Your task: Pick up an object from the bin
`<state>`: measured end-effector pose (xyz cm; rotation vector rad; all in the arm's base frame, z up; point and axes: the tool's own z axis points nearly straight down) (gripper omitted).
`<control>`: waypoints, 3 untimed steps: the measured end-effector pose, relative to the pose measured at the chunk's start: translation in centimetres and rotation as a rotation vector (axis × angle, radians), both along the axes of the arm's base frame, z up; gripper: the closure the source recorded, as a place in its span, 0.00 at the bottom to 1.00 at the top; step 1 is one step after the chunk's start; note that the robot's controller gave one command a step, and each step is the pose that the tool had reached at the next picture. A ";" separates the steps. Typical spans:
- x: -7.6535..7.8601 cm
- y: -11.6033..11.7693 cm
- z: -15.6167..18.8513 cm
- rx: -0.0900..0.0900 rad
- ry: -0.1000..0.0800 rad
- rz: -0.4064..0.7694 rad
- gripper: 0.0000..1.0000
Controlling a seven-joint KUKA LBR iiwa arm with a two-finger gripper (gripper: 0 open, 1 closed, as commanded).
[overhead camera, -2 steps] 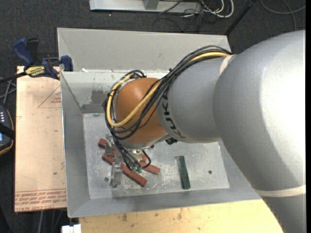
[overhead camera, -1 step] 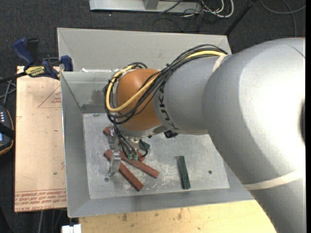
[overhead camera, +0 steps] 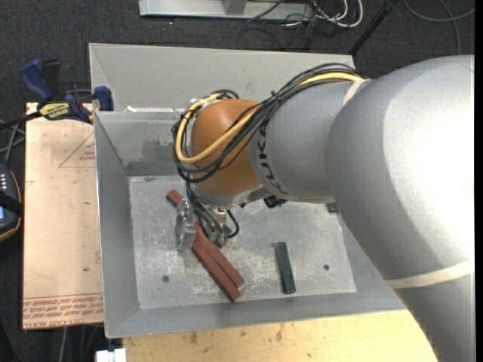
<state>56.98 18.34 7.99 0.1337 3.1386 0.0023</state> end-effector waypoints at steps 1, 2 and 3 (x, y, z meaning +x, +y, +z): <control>0.0 0.0 0.0 0.000 0.000 0.000 0.00; 0.0 0.0 0.0 0.000 0.000 0.000 0.00; -1.1 -2.5 -0.3 0.003 -0.003 0.083 0.00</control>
Offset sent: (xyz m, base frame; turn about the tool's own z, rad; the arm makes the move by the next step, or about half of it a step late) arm 0.0000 0.0000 0.0000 0.0000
